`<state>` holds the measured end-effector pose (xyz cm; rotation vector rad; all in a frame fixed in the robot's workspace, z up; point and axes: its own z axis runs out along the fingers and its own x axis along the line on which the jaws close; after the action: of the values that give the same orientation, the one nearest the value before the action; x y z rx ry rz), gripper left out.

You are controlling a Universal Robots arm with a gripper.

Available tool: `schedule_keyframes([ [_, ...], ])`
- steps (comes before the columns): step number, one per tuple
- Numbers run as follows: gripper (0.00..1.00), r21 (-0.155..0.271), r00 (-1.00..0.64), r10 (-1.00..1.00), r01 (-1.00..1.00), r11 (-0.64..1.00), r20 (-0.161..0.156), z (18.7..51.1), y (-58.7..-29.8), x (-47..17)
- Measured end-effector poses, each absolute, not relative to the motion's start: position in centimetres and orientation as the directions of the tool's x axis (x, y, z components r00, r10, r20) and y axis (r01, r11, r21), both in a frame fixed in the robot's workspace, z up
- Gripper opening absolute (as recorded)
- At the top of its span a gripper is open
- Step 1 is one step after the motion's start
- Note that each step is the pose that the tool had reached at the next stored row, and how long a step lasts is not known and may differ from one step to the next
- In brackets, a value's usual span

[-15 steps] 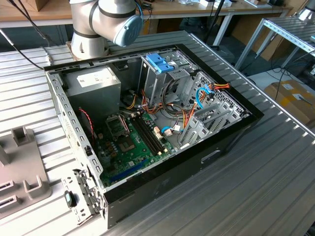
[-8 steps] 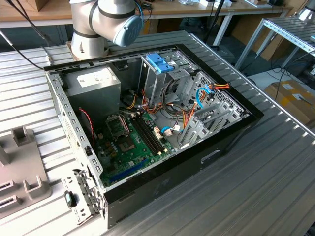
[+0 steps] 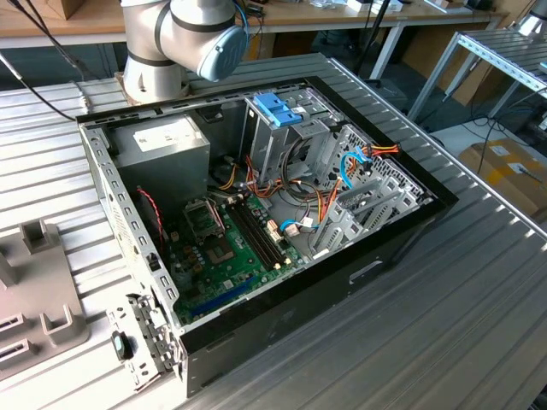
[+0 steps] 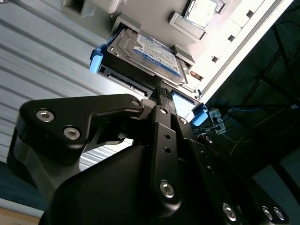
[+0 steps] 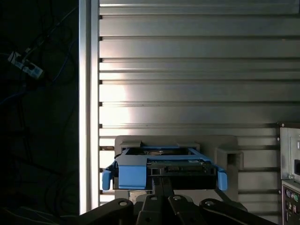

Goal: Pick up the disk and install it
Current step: 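Pick up the disk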

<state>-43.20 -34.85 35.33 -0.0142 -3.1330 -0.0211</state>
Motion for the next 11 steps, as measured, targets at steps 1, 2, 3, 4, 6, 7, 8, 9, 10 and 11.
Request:
schedule_keyframes([
  [1,0.11,0.013,-1.0,0.009,0.009,1.0,0.009,35.33,-34.86,-43.2],
  [2,0.11,0.013,-1.0,0.009,0.009,1.0,0.009,35.33,-34.86,-43.2],
  [3,0.11,0.013,-1.0,0.009,0.009,1.0,0.009,35.33,-34.86,-43.2],
  [4,0.11,0.013,-1.0,0.009,0.009,1.0,0.009,35.33,-34.86,-43.2],
  [6,0.11,0.013,-1.0,0.009,0.009,1.0,0.009,35.33,-34.87,-43.2],
  [7,0.11,0.013,-1.0,0.009,0.009,1.0,0.009,35.33,-34.87,-43.2],
  [8,0.11,0.013,-1.0,0.008,0.008,1.0,0.009,35.33,-34.87,-43.2],
  [9,0.11,0.013,-1.0,0.007,0.008,1.0,0.009,35.33,-34.87,-43.2],
  [10,0.11,0.013,-1.0,0.006,0.006,1.0,0.009,35.33,-34.87,-43.2],
  [11,0.11,0.013,-1.0,0.003,0.003,1.0,0.009,35.33,-34.87,-43.2],
])
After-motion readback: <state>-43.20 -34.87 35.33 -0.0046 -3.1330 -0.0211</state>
